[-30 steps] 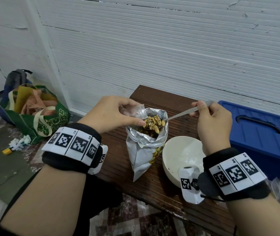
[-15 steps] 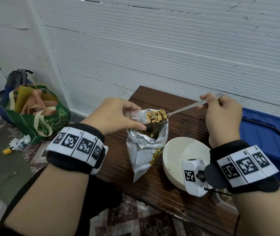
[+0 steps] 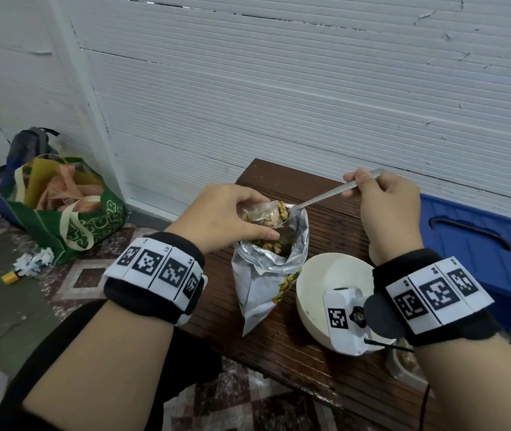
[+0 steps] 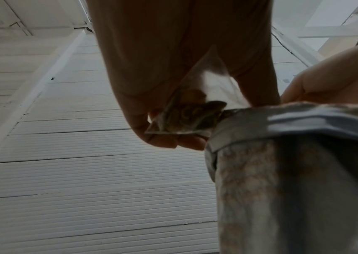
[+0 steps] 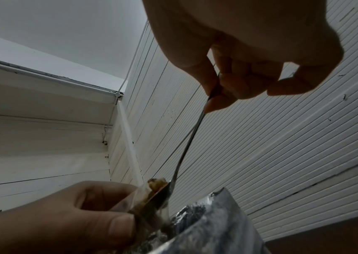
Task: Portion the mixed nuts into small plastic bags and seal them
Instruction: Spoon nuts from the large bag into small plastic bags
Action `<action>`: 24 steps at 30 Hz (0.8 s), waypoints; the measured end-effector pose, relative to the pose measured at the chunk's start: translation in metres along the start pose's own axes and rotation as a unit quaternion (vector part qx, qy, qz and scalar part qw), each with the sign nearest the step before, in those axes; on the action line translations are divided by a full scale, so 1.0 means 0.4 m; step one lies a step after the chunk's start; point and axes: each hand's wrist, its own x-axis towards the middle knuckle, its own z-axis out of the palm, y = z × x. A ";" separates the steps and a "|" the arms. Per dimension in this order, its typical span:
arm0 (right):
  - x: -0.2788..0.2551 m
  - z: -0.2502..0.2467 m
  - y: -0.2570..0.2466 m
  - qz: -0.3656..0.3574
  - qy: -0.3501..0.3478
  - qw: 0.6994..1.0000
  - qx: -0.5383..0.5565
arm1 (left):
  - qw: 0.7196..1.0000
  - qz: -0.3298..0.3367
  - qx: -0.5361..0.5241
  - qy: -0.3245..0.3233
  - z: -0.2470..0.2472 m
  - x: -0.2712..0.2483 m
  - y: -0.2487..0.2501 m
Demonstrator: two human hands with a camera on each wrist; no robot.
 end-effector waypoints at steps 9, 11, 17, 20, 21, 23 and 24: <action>-0.013 0.009 0.005 0.016 -0.024 0.999 0.027 | 1.000 0.003 -0.022 0.009 0.011 0.003 0.001; -0.014 0.011 0.006 0.018 -0.026 0.999 0.033 | 0.999 0.001 -0.031 0.011 0.013 0.002 0.000; -0.014 0.013 0.008 0.010 -0.045 0.998 0.049 | 0.999 -0.005 -0.046 0.002 0.019 -0.001 0.009; -0.014 0.015 0.009 -0.006 -0.060 0.996 0.063 | 0.999 -0.009 -0.048 -0.001 0.019 0.000 0.009; -0.013 0.013 0.009 -0.014 -0.063 0.996 0.069 | 0.999 -0.011 -0.050 0.001 0.019 0.000 0.009; -0.010 0.009 0.009 -0.033 -0.061 0.994 0.086 | 0.998 -0.015 -0.057 0.007 0.017 -0.001 0.008; -0.009 0.005 0.007 -0.045 -0.059 0.993 0.094 | 0.998 -0.016 -0.059 0.010 0.017 -0.001 0.008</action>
